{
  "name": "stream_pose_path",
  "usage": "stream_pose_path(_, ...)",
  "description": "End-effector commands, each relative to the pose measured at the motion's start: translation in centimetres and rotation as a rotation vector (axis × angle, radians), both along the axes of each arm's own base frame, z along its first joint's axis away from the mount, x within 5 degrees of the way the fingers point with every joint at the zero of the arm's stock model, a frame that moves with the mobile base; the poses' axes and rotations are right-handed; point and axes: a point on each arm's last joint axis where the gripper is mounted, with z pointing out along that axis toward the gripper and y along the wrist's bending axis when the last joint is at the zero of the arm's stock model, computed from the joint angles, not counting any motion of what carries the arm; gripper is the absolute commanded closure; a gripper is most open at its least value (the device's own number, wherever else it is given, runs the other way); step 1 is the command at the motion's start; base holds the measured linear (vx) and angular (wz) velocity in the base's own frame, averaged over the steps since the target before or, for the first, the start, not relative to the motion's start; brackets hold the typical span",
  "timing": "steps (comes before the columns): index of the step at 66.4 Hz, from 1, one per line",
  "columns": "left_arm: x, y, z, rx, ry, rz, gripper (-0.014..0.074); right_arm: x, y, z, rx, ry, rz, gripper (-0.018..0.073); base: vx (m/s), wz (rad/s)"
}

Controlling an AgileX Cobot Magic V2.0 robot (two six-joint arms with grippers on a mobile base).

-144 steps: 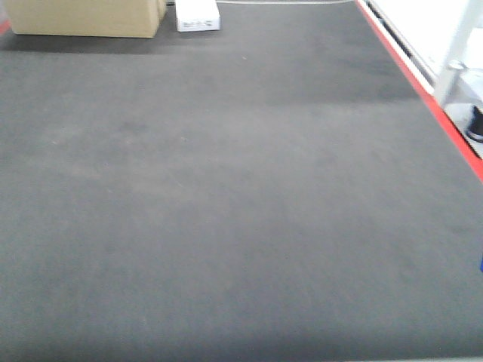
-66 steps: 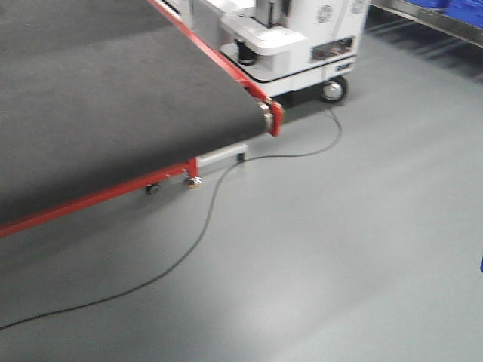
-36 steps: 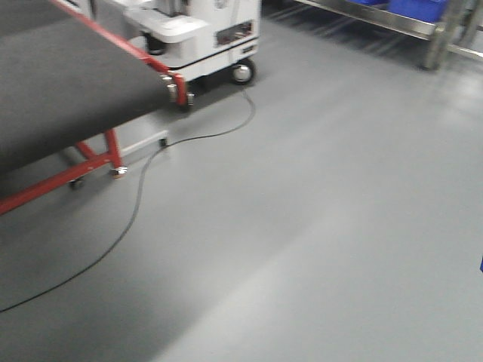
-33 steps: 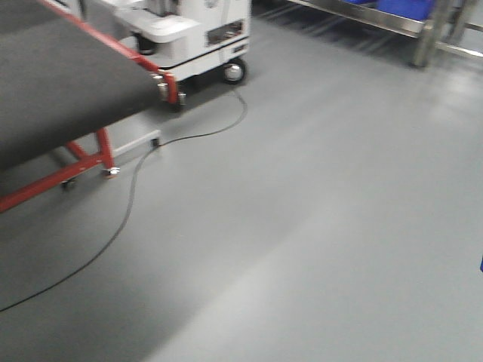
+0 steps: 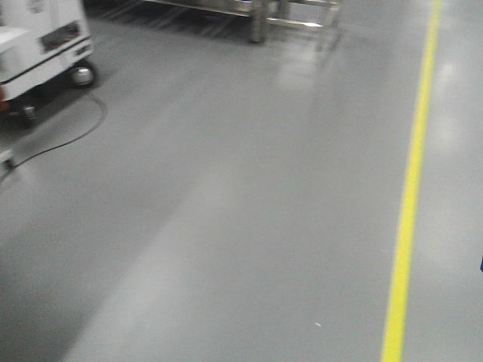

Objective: Pour parts from conveyor to right shelf
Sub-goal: 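Drive the base away from the conveyor holding the block in the right gripper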

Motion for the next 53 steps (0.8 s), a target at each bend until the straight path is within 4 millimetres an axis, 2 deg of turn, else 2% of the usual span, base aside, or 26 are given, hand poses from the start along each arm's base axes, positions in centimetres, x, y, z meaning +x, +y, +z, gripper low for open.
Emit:
stream_pose_path(1, -0.11, -0.05, 1.38, -0.014, -0.104, -0.006, 0.0603, 0.22, -0.16, 1.44, -0.003, -0.09, -0.019, 0.0564, -0.2, -0.85)
stream_pose_path(28, -0.11, -0.05, 1.38, -0.014, -0.104, -0.006, 0.0603, 0.21, -0.15, 1.39, -0.003, -0.084, -0.018, 0.0564, -0.17, -0.68)
stream_pose_path(53, -0.11, -0.05, 1.38, -0.014, -0.104, -0.006, 0.0603, 0.12, -0.1, 1.06, -0.002, -0.046, -0.012, 0.0564, -0.05, -0.29)
